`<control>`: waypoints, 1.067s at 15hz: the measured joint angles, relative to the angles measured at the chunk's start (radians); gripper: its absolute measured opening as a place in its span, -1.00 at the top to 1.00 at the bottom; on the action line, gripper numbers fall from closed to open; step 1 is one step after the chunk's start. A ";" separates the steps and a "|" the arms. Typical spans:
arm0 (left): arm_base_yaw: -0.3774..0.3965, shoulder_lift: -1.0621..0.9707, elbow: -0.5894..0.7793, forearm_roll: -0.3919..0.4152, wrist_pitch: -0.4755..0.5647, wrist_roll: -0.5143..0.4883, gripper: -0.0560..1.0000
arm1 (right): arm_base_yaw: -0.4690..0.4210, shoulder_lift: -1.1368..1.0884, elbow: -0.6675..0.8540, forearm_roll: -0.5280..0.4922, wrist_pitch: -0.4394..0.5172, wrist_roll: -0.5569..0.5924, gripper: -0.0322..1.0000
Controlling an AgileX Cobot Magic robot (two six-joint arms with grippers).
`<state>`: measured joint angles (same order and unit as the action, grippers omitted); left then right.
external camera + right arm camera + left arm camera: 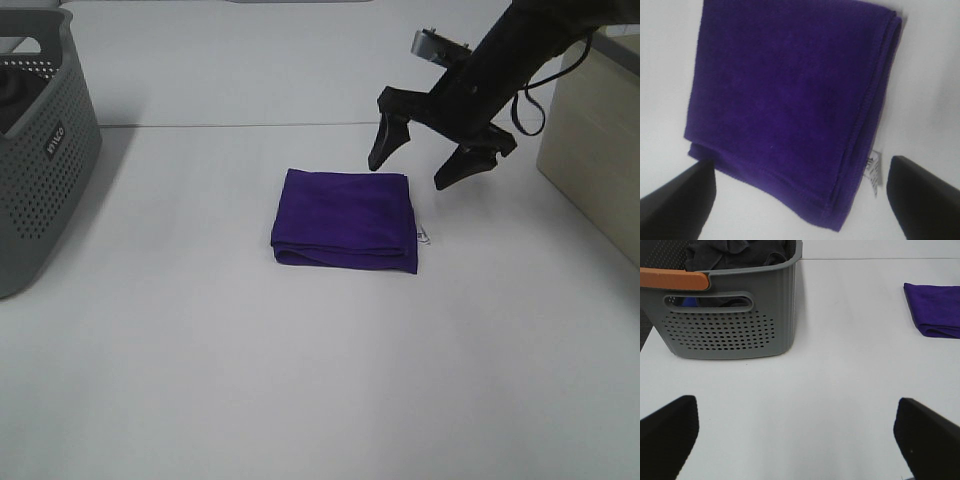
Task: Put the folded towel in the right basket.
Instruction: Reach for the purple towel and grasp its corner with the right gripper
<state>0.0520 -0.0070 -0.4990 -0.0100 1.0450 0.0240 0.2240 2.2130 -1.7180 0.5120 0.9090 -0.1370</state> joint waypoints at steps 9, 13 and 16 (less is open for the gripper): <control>0.000 0.000 0.000 0.000 0.000 0.000 -0.98 | -0.029 0.127 -0.006 0.002 -0.087 0.072 -0.75; 0.000 0.000 0.000 0.000 0.000 0.000 -0.98 | -0.028 0.138 -0.016 0.015 -0.098 0.079 -0.72; 0.000 0.000 0.000 0.000 0.000 0.000 -0.98 | 0.024 0.178 -0.035 0.039 -0.134 0.080 -0.65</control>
<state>0.0520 -0.0070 -0.4990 -0.0100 1.0450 0.0240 0.2480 2.3910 -1.7530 0.5510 0.7750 -0.0570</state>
